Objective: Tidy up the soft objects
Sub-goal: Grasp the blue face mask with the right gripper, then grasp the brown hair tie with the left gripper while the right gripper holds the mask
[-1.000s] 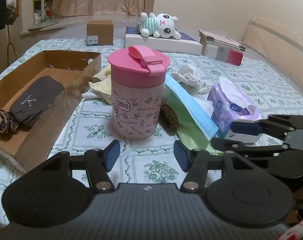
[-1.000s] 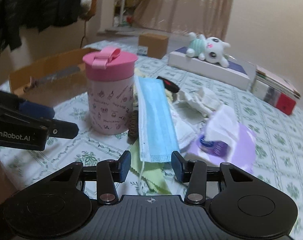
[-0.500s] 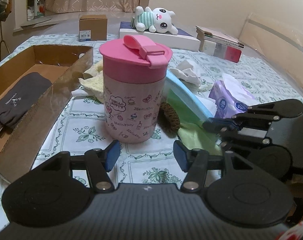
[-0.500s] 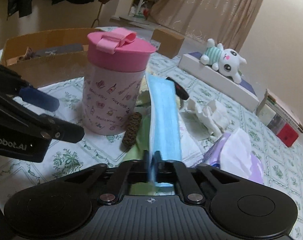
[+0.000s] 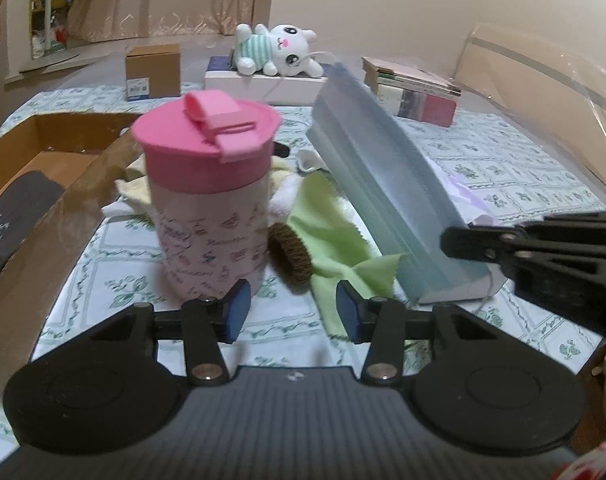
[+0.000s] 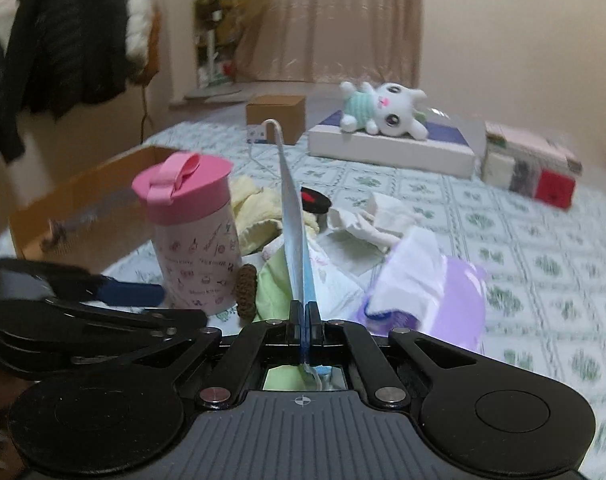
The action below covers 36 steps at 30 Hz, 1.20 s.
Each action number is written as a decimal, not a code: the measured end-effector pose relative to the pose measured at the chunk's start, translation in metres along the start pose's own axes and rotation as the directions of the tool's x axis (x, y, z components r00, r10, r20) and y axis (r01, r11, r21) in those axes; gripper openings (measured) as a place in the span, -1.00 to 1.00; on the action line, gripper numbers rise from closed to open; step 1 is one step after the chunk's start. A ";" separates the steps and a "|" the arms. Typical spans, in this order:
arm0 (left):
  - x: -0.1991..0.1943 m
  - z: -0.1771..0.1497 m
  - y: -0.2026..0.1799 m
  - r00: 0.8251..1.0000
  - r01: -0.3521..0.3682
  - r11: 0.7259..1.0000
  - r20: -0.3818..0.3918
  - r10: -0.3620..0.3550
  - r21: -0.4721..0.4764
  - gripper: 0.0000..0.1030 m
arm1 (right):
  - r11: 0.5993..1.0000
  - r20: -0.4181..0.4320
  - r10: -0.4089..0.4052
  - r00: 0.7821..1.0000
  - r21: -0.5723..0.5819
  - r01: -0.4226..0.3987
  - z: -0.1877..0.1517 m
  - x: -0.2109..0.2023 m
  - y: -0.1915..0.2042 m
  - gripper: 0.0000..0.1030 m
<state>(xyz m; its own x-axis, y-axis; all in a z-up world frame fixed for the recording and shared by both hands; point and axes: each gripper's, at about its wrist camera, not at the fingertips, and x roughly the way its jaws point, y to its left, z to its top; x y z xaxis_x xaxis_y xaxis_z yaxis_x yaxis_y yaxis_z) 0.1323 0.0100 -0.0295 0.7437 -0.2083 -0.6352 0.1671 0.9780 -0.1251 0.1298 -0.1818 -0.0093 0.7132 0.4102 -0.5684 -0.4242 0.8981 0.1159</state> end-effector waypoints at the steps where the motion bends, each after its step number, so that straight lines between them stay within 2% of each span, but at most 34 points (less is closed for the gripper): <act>1: 0.002 0.001 -0.002 1.000 0.002 1.000 0.003 -0.002 0.004 -0.18 | 1.000 0.001 0.004 1.000 0.024 -0.004 -0.001 -0.005 -0.003 -1.00; 8: 0.028 0.006 -0.017 1.000 -0.005 1.000 0.004 0.005 0.030 -0.31 | 0.994 0.002 0.005 1.000 0.109 -0.005 -0.009 -0.033 -0.023 -1.00; 11: 0.041 0.006 -0.021 1.000 -0.030 0.999 0.006 0.030 0.029 -0.42 | 0.993 -0.002 0.008 1.000 0.114 -0.007 -0.015 -0.036 -0.027 -1.00; 18: 0.067 0.005 -0.026 0.994 -0.109 0.993 -0.001 0.109 0.038 -0.46 | 0.995 -0.015 0.014 1.000 0.103 -0.013 -0.028 -0.034 -0.029 -1.00; 19: 0.069 0.004 -0.026 0.993 -0.117 0.992 0.000 0.117 0.037 -0.51 | 0.995 -0.017 0.015 1.000 0.104 -0.013 -0.029 -0.033 -0.030 -1.00; 21: 0.071 0.003 -0.026 0.992 -0.129 0.991 -0.001 0.130 0.038 -0.76 | 0.994 -0.020 0.018 1.000 0.107 -0.016 -0.030 -0.033 -0.031 -1.00; 22: 0.071 0.003 -0.026 0.991 -0.136 0.990 0.000 0.136 0.038 -0.77 | 0.994 -0.020 0.018 1.000 0.106 -0.016 -0.030 -0.033 -0.031 -1.00; 28: 0.038 -0.002 -0.023 0.994 -0.106 0.994 0.008 0.106 0.035 -0.78 | 0.995 -0.014 0.042 0.999 0.095 -0.040 -0.027 -0.041 -0.025 -1.00; 34: -0.013 -0.019 -0.006 0.996 -0.091 0.996 -0.025 0.091 0.013 -0.78 | 0.984 -0.008 0.122 0.993 0.134 -0.120 -0.027 -0.057 -0.012 -1.00; 36: -0.024 -0.026 -0.003 0.995 -0.091 0.996 -0.036 0.091 0.008 -0.78 | 0.984 -0.033 0.108 0.994 0.146 -0.102 -0.030 -0.058 -0.012 -1.00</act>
<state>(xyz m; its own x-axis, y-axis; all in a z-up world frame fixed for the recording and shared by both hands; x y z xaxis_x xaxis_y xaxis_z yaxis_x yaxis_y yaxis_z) 0.0971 0.0126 -0.0338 0.7323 -0.1178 -0.6707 0.1041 0.9927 -0.0607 0.0762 -0.2212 -0.0023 0.6446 0.4994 -0.5789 -0.4091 0.8649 0.2907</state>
